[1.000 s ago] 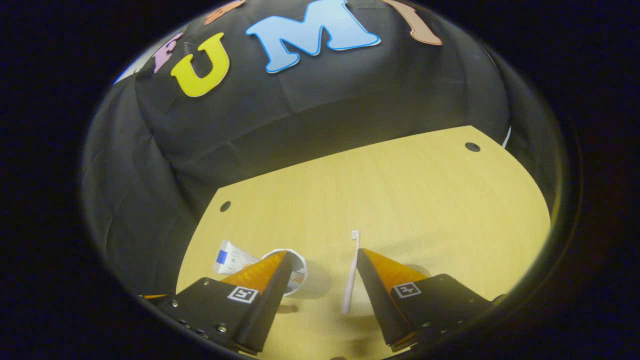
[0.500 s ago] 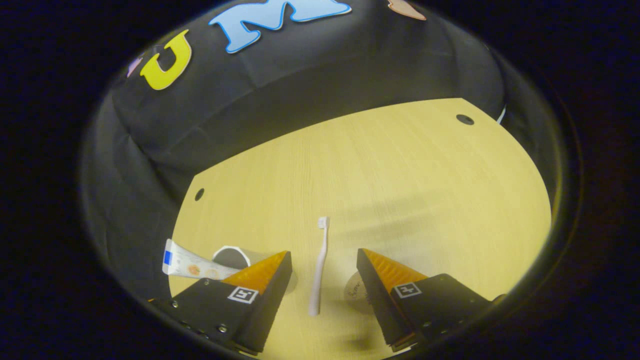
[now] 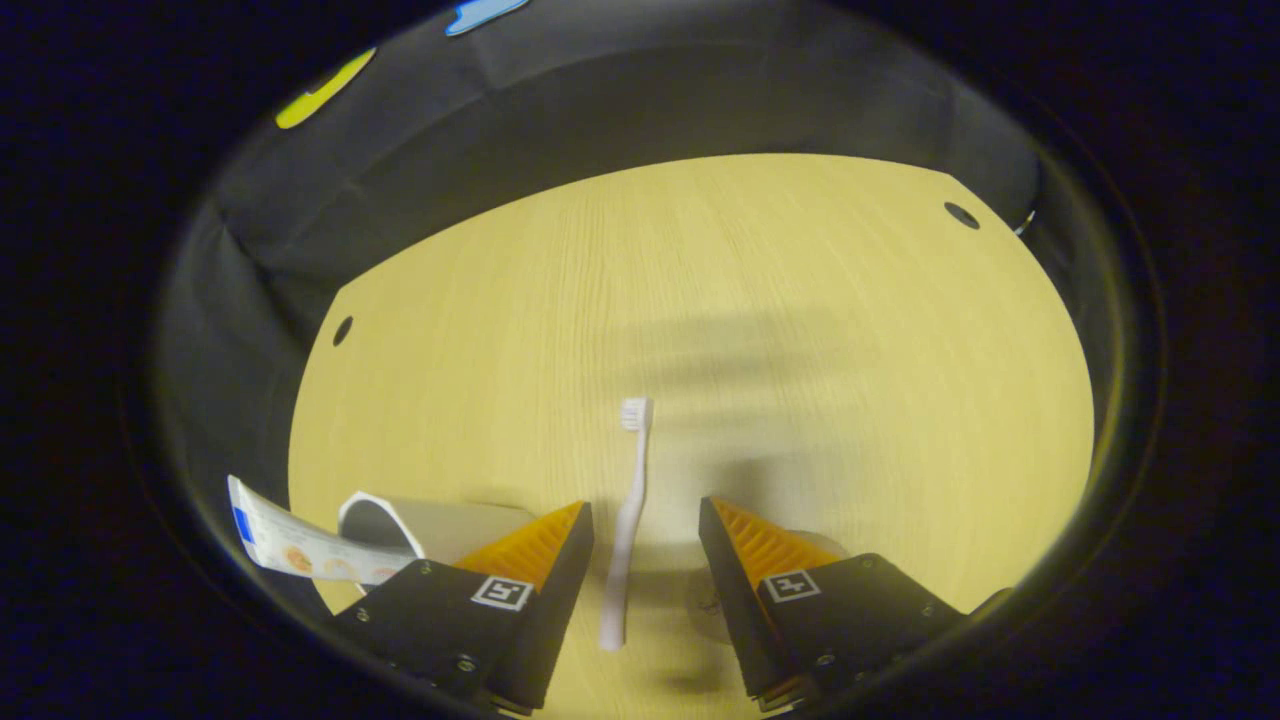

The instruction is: Put the toothbrush and toothpaste on the desktop into the cup, then pick up the cup and place it on the coaster on the desktop.

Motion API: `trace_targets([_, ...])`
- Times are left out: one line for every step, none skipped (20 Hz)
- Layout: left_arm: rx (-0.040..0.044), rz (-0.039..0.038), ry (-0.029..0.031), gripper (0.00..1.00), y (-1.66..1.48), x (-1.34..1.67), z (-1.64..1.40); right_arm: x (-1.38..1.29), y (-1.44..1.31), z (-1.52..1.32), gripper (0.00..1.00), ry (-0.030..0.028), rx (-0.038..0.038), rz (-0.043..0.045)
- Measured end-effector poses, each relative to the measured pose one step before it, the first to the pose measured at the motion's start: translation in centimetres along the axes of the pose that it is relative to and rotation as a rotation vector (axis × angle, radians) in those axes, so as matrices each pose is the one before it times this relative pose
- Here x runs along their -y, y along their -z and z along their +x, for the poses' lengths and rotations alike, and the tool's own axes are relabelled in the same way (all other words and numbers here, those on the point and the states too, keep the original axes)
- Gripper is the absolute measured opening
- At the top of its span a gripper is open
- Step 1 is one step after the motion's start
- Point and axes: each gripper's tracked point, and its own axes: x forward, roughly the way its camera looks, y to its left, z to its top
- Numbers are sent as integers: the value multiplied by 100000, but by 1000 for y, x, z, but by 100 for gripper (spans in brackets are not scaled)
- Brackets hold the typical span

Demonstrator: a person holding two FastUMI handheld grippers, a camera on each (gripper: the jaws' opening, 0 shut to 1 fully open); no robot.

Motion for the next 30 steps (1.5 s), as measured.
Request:
trace_targets([-256, -775, -476, 85, 103, -296, -50, 0, 421, 78, 69, 278, -1662, -806])
trace_targets([-291, -744, -366, 82, 201, -140, -41, -19, 223, 233, 57, 1005, -2181, -430])
trace_targets([-75, -611, -208, 82, 58, -125, 42, 51, 150, 313, 54, 1237, -282, -528])
trace_targets([-216, -517, -271, 85, 68, -171, 33, -77, -188, 1, 55, 299, 390, -510])
trace_targets([-326, -467, -59, 82, 90, -101, 123, -7, 124, 37, 55, 810, -817, -1003])
trace_targets([-253, -462, 8, 85, 141, -201, 22, -9, 234, 67, 55, 792, -1967, -1573])
trace_targets([-219, -379, -23, 85, -20, -78, 79, 43, -123, 52, 55, 1171, -404, -2092])
trace_targets([-67, -361, 29, 85, 114, -169, 129, 501, 132, 341, 56, 2506, 796, -1822])
trace_targets([-23, -205, -116, 82, -6, -49, 35, -1, -75, 195, 39, 563, -371, 513])
trace_targets([3, 51, 37, 85, -48, 6, 41, 93, -50, -244, 22, 603, -315, 364])
trace_targets([13, 146, 139, 85, -106, 51, -3, -58, -52, -272, 22, 363, -414, 381])
trace_targets([-14, 203, 149, 85, 21, 70, -52, 22, -682, 252, 22, 187, 3432, 2586])
trace_targets([109, 75, -140, 85, 10, -55, 0, 63, 264, -474, 14, 13, -3880, 1345])
trace_targets([103, -167, -11, 82, -57, 15, 40, -17, -158, 51, 6, 137, -403, 1299])
trace_targets([-8, -242, 65, 85, 14, 16, -79, -33, 103, -112, 6, -580, -433, 739])
trace_targets([-60, -149, 36, 85, 31, -44, -87, 71, 33, 274, 6, -1029, 1203, 521])
trace_targets([39, -86, -54, 85, 63, -76, -28, 64, 58, -158, 4, -1267, -1074, 300])
trace_targets([94, 169, -28, 82, -60, -24, -93, 38, -159, -76, 2, -1125, 416, 737])
trace_targets([229, 427, -37, 83, 5, 5, -45, 182, -126, -225, 2, -805, 33, 884])
trace_targets([298, 565, -302, 82, -74, -14, -13, -227, -459, -396, 2, -2002, 1665, 1362])
trace_targets([205, 272, -269, 82, 18, -59, -14, -35, -532, -565, 2, -1644, 2015, 1109])
trace_targets([-27, -115, 23, 85, -60, 55, 2, -95, -781, -627, 2, -1668, 2146, 1443])
trace_targets([-28, -218, 65, 85, 24, 18, 3, -20, -607, -700, 2, -1641, 1575, 1941])
trace_targets([-227, -68, 173, 85, -13, 160, 106, -224, -645, -787, 2, -2029, 1572, 2045])
trace_targets([-35, 71, 285, 85, 44, 52, 22, -404, -663, -773, 2, -1934, 2289, 1703])
trace_targets([28, 274, 285, 85, -53, 171, -24, -348, -758, -798, 2, -1744, 2193, 1374])
trace_targets([-2, 439, 346, 85, -77, 95, -72, -456, -750, -581, 2, -1896, 2292, 1091])
trace_targets([75, 393, 246, 82, -60, 164, 0, -442, -870, -677, 2, -1660, 2221, 975])
trace_targets([115, 201, 276, 85, -15, 80, 18, -591, -796, -649, 2, -1749, 2333, 1203])
trace_targets([74, 76, 221, 85, -84, 103, 10, -754, -967, -344, 2, -1691, 2319, 1365])
